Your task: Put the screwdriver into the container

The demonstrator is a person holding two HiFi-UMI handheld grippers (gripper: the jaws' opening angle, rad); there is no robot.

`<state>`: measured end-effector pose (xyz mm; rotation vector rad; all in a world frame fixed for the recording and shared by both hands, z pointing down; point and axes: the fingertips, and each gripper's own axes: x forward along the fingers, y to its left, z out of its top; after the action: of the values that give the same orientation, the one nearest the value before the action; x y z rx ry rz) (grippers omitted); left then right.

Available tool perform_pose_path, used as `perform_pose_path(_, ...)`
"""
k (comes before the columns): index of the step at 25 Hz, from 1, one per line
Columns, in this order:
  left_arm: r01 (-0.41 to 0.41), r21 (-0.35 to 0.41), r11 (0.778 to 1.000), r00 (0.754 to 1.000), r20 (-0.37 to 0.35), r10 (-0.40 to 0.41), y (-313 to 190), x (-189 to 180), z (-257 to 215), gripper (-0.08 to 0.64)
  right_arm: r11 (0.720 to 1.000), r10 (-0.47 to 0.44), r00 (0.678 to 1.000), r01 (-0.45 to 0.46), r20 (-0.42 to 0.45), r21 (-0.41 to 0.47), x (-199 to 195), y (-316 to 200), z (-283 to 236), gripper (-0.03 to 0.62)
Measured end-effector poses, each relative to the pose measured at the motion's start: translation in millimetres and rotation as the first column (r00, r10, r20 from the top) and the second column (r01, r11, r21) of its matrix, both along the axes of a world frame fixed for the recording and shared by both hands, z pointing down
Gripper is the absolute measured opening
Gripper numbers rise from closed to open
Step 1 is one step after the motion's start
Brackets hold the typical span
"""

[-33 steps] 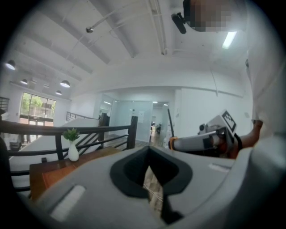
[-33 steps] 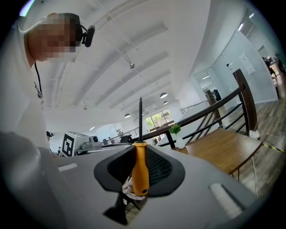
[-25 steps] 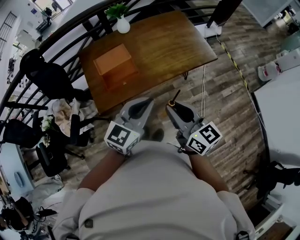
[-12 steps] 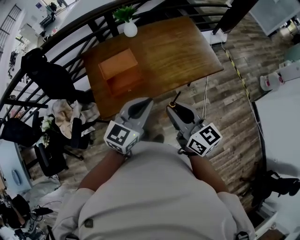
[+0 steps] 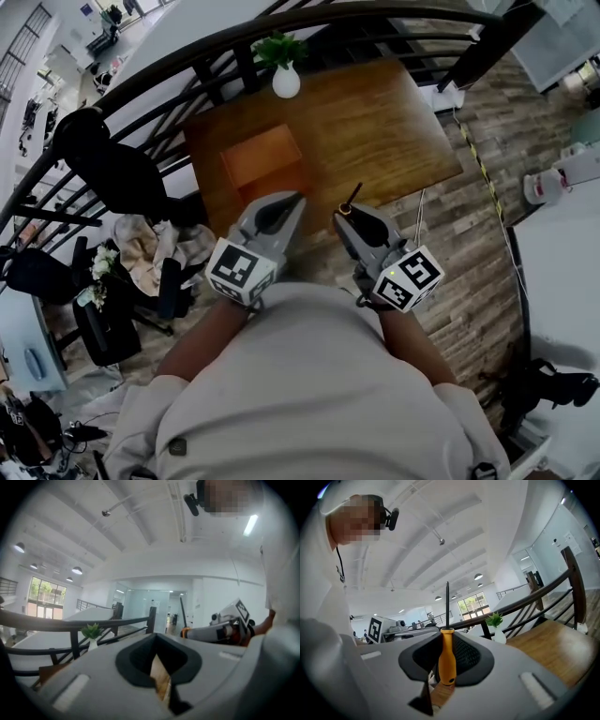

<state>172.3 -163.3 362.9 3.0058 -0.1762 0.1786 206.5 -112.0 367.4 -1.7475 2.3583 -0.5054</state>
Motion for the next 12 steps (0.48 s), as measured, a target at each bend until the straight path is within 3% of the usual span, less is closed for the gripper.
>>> perform_pose_path(5,0.023,0.008,1.0,1.0,-0.003,-0.023,-42,-26,-1,0.003,0.999,-0.037,0.999,0.037,-0.001,0.013,-28,-46,-4,0.075)
perform_pose_path(12,0.131,-0.021,0.991,0.991,-0.006,-0.131,-92,-66,7,0.003,0.985,-0.174,0.985,0.174,-0.023,0.001,-68,-99,-6,0.075)
